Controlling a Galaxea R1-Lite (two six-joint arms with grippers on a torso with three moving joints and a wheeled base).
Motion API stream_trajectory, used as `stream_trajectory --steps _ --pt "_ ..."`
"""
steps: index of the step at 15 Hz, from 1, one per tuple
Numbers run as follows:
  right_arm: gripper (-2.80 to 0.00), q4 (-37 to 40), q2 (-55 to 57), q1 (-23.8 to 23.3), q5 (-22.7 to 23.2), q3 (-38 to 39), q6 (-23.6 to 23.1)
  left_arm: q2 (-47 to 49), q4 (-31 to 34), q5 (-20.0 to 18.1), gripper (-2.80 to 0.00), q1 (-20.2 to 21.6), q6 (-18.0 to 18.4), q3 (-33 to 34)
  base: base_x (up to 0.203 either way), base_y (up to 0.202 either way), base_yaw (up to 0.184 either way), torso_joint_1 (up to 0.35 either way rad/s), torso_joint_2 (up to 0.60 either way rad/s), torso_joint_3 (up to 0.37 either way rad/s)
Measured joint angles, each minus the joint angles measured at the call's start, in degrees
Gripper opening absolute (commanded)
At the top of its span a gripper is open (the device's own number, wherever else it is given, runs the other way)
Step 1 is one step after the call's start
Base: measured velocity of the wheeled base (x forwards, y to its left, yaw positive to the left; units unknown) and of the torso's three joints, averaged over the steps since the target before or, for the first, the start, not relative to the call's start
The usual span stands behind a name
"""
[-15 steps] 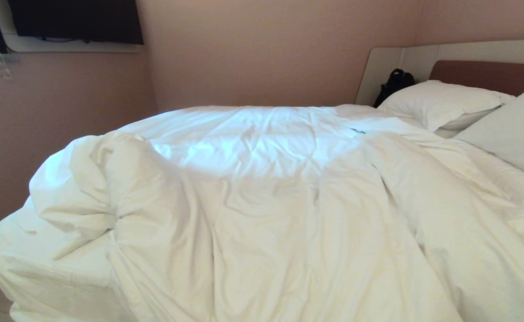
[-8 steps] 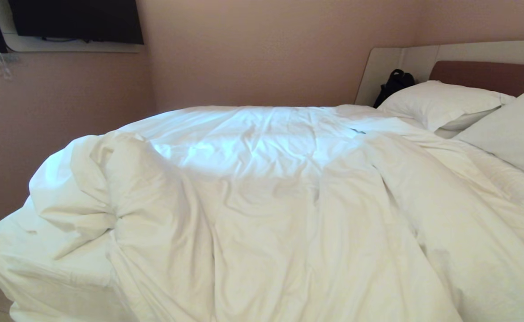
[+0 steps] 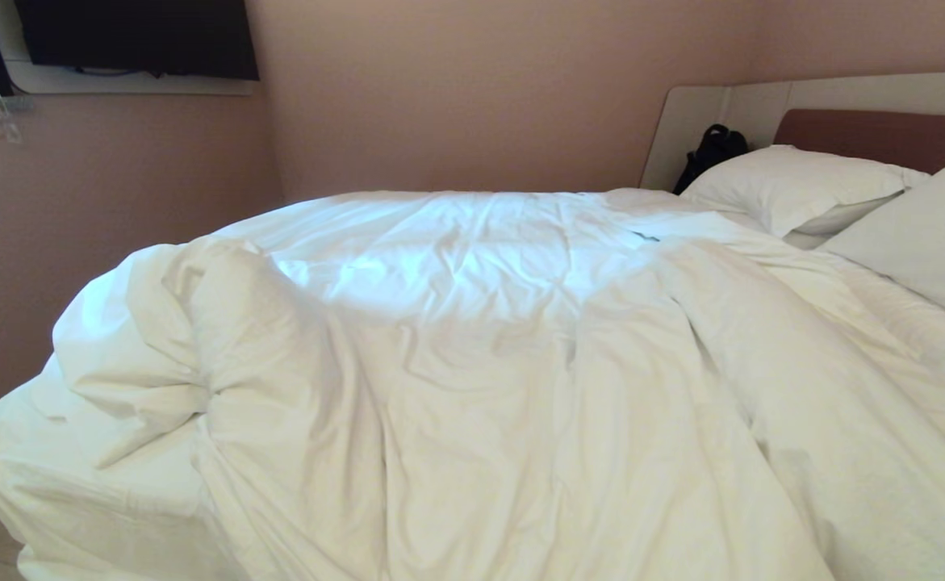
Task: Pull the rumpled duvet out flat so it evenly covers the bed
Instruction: Flatten the corners of the folded blanket
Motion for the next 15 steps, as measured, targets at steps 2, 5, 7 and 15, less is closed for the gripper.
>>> stream_trajectory --steps 2,5,7,15 --pt "0.0 2.28 6.32 1.86 -3.22 -4.15 0.53 0.0 0.0 0.02 -2.8 0.0 0.05 0.0 0.0 0.0 0.0 0.0 0.0 0.0" --pt "0.0 3.97 13.91 2.8 -6.36 -8.6 -0.99 0.0 0.02 0.02 -2.8 0.0 0.02 0.0 0.0 0.0 0.0 0.0 0.0 0.0" --pt "0.0 4.1 18.05 2.93 -7.31 -10.91 -3.16 0.0 0.0 0.02 -2.8 0.0 0.02 0.0 0.0 0.0 0.0 0.0 0.0 0.0" --pt "-2.8 4.19 29.44 2.32 -4.7 -12.47 -9.7 0.0 0.02 0.02 -2.8 0.0 0.04 0.0 0.0 0.0 0.0 0.0 0.0 0.0"
